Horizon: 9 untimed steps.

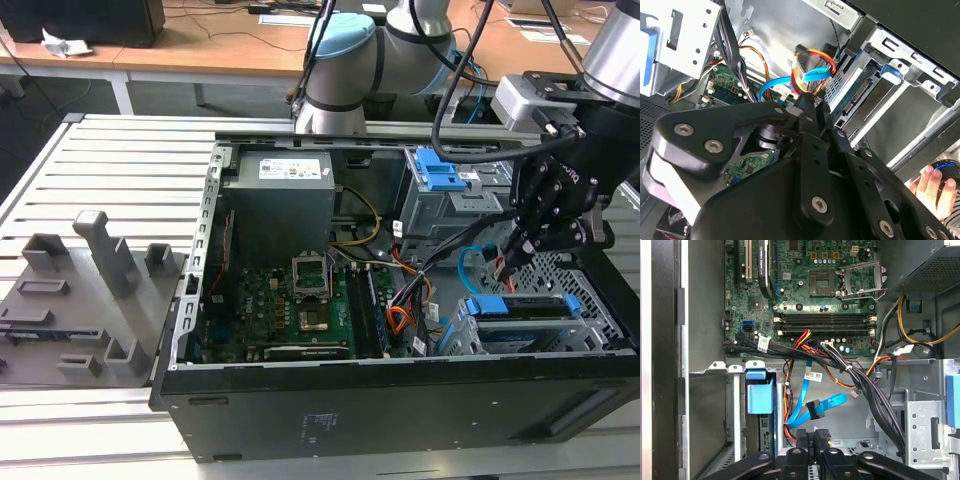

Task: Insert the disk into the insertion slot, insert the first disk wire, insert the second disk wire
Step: 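Insert the first disk wire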

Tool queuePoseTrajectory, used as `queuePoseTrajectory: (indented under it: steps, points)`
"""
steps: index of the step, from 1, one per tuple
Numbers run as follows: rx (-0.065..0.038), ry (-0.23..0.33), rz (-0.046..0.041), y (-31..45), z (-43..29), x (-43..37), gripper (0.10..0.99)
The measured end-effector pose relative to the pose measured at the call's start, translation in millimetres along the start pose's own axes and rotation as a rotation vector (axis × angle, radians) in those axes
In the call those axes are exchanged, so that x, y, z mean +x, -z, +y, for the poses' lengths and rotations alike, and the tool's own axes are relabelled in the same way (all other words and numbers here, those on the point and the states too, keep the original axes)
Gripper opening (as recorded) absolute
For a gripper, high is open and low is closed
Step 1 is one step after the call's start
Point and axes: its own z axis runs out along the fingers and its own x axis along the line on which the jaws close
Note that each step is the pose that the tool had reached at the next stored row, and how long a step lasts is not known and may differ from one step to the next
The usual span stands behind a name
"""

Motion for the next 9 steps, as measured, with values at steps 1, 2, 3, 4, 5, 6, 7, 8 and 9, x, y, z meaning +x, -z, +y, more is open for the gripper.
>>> queuePoseTrajectory:
  steps: [1, 2, 3, 4, 5, 6, 7, 8, 9]
  points:
    - [0.0, 0.0, 0.0001, 0.0, 0.0, 0.0, 0.165]
    - [0.0, 0.0, 0.0001, 0.0, 0.0, 0.0, 0.165]
    - [0.0, 0.0, 0.0002, 0.0, 0.0, 0.0, 0.165]
    - [0.0, 0.0, 0.0002, 0.0, 0.0, 0.0, 0.165]
    - [0.0, 0.0, 0.0002, 0.0, 0.0, 0.0, 0.165]
    - [0.0, 0.0, 0.0003, 0.0, 0.0, 0.0, 0.165]
    - [0.0, 0.0, 0.0002, -0.1, 0.0, 0.5, 0.165]
    - [0.0, 0.0, 0.0003, 0.0, -0.2, 4.0, 0.165]
    - [0.0, 0.0, 0.0004, 0.0, -0.2, 8.9, 0.165]
